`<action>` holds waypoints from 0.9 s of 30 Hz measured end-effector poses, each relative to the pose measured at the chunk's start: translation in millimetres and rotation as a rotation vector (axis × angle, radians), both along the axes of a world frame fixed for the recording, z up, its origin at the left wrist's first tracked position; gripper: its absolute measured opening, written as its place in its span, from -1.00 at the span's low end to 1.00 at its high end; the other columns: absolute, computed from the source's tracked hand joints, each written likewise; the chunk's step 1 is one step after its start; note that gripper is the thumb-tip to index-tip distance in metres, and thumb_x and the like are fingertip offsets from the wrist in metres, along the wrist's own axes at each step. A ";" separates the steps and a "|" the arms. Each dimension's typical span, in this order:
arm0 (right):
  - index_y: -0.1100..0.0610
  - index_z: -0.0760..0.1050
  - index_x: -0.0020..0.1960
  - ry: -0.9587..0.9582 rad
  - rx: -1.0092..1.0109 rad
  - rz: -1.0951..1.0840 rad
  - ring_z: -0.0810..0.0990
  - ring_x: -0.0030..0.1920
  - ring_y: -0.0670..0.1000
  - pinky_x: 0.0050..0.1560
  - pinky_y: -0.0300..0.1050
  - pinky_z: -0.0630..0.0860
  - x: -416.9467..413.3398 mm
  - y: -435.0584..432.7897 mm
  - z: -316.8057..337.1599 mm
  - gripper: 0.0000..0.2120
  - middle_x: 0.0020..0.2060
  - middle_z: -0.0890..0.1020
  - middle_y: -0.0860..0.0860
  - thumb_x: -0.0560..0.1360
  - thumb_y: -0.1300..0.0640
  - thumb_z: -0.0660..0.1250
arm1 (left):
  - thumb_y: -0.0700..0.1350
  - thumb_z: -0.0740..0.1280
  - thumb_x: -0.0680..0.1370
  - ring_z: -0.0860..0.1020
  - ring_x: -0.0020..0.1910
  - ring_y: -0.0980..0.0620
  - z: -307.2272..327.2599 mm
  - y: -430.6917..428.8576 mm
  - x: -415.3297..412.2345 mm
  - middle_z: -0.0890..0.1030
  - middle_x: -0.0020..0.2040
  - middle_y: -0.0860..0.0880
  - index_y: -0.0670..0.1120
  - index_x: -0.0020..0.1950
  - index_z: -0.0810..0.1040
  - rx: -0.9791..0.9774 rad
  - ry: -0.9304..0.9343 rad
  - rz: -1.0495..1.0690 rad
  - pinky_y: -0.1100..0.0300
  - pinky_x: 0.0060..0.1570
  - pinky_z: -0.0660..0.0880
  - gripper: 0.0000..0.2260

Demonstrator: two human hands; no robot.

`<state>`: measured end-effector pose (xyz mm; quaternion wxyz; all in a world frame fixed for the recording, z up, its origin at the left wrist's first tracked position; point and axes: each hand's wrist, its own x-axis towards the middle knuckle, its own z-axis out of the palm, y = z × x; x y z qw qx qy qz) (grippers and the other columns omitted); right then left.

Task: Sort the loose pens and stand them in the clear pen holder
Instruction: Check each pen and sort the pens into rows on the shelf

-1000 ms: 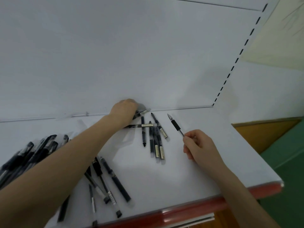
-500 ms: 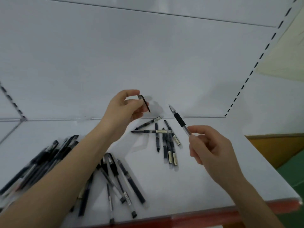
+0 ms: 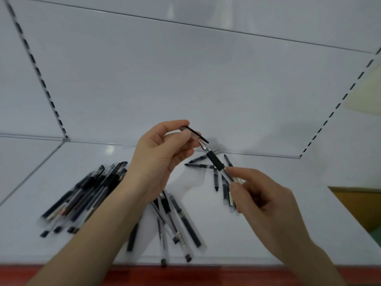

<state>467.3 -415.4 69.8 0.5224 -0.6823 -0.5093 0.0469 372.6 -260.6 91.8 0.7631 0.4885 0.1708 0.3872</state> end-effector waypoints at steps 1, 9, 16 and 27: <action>-0.26 0.50 -0.05 0.002 -0.002 -0.003 0.37 -0.49 0.07 -0.48 -0.30 0.30 -1.0 0.1 -0.3 -0.78 -0.43 0.47 0.18 0.33 -0.12 0.19 | -0.29 0.27 0.51 0.62 -0.30 0.09 0.3 -1.2 -1.5 0.67 -0.23 -0.11 -0.13 -0.01 0.54 0.022 0.001 0.001 0.29 -0.19 0.57 -0.88; -0.15 0.58 -0.21 0.094 0.027 0.017 0.42 -0.51 -0.06 -0.45 -0.42 0.34 -9.3 -0.2 -1.9 -0.93 -0.46 0.51 0.12 0.45 -0.07 0.34 | -0.25 0.30 0.48 0.62 -0.24 0.09 -6.8 -10.2 -4.9 0.69 -0.24 -0.04 -0.15 -0.10 0.61 0.177 0.041 0.039 0.27 -0.14 0.57 -0.90; -0.15 0.55 -0.23 0.096 0.023 0.051 0.38 -0.52 -0.18 -0.45 -0.47 0.31 -14.4 3.1 -13.3 -0.87 -0.54 0.45 -0.10 0.41 -0.07 0.24 | -0.26 0.31 0.48 0.64 -0.24 0.10 -15.5 -19.1 -8.0 0.69 -0.27 -0.05 -0.15 -0.10 0.60 0.146 0.027 0.117 0.31 -0.17 0.56 -0.91; 0.01 0.50 -0.21 0.030 -0.392 0.181 0.54 -0.40 -0.16 -0.35 -0.42 0.39 8.9 31.7 -13.3 -0.82 -0.35 0.61 -0.01 0.55 0.09 0.21 | -0.29 0.33 0.49 0.64 -0.33 0.07 -35.1 7.1 -25.9 0.65 -0.31 -0.10 -0.13 -0.02 0.59 0.170 0.251 0.153 0.27 -0.29 0.58 -0.87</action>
